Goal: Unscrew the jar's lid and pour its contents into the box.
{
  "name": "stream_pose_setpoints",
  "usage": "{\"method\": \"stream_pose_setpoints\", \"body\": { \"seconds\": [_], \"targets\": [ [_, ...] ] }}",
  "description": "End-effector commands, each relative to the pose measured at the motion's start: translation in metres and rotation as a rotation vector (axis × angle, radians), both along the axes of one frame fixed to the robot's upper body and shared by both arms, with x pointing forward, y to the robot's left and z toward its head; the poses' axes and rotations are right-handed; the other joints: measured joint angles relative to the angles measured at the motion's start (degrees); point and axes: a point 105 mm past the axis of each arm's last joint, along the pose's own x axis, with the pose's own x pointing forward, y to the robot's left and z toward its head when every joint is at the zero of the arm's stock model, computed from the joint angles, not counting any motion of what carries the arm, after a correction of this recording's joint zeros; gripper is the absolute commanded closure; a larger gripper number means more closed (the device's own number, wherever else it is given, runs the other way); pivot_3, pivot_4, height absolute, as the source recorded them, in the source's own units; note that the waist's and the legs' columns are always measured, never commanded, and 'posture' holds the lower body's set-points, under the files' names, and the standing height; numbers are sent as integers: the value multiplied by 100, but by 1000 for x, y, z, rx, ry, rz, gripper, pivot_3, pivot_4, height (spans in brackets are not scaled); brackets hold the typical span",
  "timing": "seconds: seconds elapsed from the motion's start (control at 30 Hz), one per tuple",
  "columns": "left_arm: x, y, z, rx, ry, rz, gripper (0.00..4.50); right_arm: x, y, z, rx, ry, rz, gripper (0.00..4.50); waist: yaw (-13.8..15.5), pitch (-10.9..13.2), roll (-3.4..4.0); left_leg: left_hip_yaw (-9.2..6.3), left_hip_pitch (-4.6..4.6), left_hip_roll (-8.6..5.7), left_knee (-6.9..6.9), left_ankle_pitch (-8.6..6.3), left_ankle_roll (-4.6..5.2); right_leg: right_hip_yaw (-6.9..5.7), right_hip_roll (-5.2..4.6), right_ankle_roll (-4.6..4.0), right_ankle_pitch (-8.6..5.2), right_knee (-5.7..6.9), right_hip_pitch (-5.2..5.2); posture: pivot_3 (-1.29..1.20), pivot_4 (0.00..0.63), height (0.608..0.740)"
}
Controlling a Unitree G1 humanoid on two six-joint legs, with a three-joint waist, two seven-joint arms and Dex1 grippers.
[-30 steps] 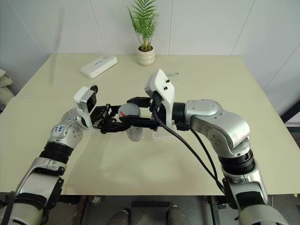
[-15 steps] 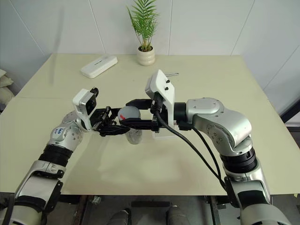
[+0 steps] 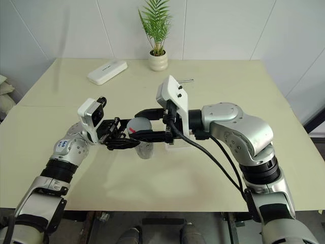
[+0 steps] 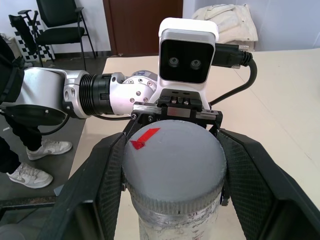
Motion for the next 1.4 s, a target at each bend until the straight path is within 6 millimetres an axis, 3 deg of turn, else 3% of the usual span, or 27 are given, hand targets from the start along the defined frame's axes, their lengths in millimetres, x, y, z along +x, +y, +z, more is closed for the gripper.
{"method": "stream_pose_setpoints", "body": {
  "seconds": [0.03,0.97,1.4],
  "targets": [
    [-15,3,-29,101,56,-109,1745,3,-20,56,129,-228,-84,1973,-1,0,0,0,0,0,0,0,0,0,0,0,0,0,0,0,150,740],
    [-18,1,-50,171,74,-109,1746,20,-26,89,171,-301,-129,1973,1,1,2,0,-1,0,1,0,0,0,0,0,0,-1,0,0,150,740],
    [-9,-3,-26,99,34,-100,1748,12,-20,66,182,-205,-101,1973,1,1,2,0,-1,0,1,0,0,0,0,0,0,-1,0,0,150,740]
  ]
}}
